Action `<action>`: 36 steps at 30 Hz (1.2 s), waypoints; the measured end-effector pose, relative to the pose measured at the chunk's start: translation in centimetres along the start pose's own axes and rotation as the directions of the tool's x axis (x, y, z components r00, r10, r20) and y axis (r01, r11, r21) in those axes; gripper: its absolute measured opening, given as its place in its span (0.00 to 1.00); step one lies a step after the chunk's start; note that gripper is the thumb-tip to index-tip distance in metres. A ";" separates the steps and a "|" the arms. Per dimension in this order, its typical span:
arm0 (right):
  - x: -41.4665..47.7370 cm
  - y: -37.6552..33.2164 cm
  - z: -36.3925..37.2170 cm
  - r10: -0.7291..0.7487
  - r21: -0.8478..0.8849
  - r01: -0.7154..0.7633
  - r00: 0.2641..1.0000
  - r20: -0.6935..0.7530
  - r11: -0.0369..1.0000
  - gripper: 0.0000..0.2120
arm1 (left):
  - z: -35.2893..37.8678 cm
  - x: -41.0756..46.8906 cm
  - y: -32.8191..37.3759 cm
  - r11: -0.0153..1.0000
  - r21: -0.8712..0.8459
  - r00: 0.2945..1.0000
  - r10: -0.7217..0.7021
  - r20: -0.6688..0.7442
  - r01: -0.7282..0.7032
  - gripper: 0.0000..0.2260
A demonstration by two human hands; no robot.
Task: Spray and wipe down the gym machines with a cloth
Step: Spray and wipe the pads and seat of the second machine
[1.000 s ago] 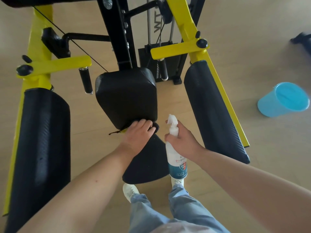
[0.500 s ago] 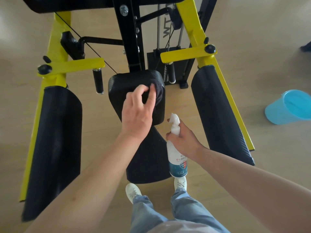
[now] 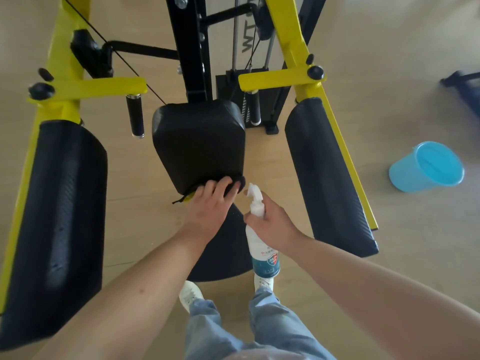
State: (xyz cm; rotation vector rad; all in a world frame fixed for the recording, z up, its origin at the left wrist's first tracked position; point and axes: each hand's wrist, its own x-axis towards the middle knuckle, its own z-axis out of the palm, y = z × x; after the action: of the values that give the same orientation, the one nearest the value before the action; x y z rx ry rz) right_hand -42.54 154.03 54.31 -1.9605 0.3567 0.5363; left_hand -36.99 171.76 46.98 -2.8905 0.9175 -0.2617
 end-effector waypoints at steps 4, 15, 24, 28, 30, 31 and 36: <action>-0.4 -0.1 0.0 -0.003 -0.001 0.003 1.000 -0.002 1.000 0.20 | -1.6 -0.7 -0.1 0.989 -0.075 0.991 -0.132 -0.035 0.130 0.32; 0.4 -3.1 0.9 -0.005 0.023 0.005 0.999 -0.032 1.000 0.21 | -5.6 -1.3 -3.8 0.552 -0.536 0.670 -0.742 0.034 0.639 0.14; 0.5 -2.4 1.3 0.015 0.024 -0.014 0.999 -0.037 1.000 0.15 | -0.4 -2.1 0.3 -0.031 -0.653 0.461 -0.683 0.567 0.757 0.26; 0.6 -2.9 0.7 0.043 0.028 -0.043 0.999 -0.027 0.999 0.12 | -1.7 0.0 -1.2 -0.818 -0.404 0.192 -0.356 0.915 0.410 0.18; 0.9 -3.4 0.2 0.064 0.037 -0.064 0.998 -0.022 0.997 0.10 | -2.5 -0.3 -1.7 -0.867 -0.328 0.195 -0.272 0.942 0.374 0.14; 1.0 -3.7 0.0 0.065 0.047 -0.064 0.997 -0.030 0.997 0.09 | -2.8 -0.4 -1.7 -0.863 -0.314 0.200 -0.253 0.946 0.395 0.13; 1.5 -4.5 -0.6 0.094 0.119 -0.081 0.990 -0.105 0.990 0.11 | -4.9 -0.3 0.2 -0.579 -0.397 0.267 -0.300 0.916 0.712 0.18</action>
State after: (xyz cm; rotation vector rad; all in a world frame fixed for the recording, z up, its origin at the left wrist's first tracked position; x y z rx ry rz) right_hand -38.99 155.39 57.21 -1.8742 0.5347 0.4541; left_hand -38.26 171.56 51.77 -3.5888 -2.1327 1.5999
